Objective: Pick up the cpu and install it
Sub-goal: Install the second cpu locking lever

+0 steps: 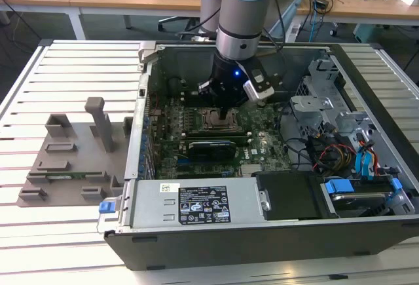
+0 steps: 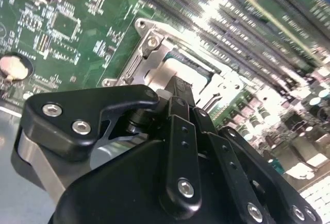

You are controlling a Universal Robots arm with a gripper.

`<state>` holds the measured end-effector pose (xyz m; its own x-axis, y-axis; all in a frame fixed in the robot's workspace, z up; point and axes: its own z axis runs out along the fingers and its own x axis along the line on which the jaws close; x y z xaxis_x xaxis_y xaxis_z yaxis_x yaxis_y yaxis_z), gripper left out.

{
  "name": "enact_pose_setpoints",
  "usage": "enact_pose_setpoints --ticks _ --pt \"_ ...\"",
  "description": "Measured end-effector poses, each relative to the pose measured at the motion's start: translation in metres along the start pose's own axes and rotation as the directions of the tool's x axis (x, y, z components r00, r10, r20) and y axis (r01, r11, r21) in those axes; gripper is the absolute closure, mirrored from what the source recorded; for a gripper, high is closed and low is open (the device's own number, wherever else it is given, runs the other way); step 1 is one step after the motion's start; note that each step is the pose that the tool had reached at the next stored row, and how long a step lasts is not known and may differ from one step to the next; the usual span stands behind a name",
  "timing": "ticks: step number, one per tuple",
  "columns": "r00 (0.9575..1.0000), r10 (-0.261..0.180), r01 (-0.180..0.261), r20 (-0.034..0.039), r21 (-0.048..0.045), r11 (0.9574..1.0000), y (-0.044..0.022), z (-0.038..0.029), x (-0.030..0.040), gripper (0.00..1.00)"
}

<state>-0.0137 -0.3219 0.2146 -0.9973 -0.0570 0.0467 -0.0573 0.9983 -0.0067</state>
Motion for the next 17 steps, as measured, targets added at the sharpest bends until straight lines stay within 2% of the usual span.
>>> enact_pose_setpoints --ticks 1,3,5,17 --pt "1.0 0.001 -0.001 -0.0007 0.0106 0.9999 0.0006 -0.0005 0.0 0.89" --pt "1.0 0.001 -0.001 -0.0016 0.0256 0.9997 0.0018 -0.0028 0.0001 0.89" --pt "1.0 0.001 -0.001 -0.0015 0.0265 0.9996 0.0019 -0.0062 0.0001 0.89" --pt "1.0 0.001 -0.001 -0.0017 0.0289 0.9996 0.0022 -0.0364 0.0016 0.89"
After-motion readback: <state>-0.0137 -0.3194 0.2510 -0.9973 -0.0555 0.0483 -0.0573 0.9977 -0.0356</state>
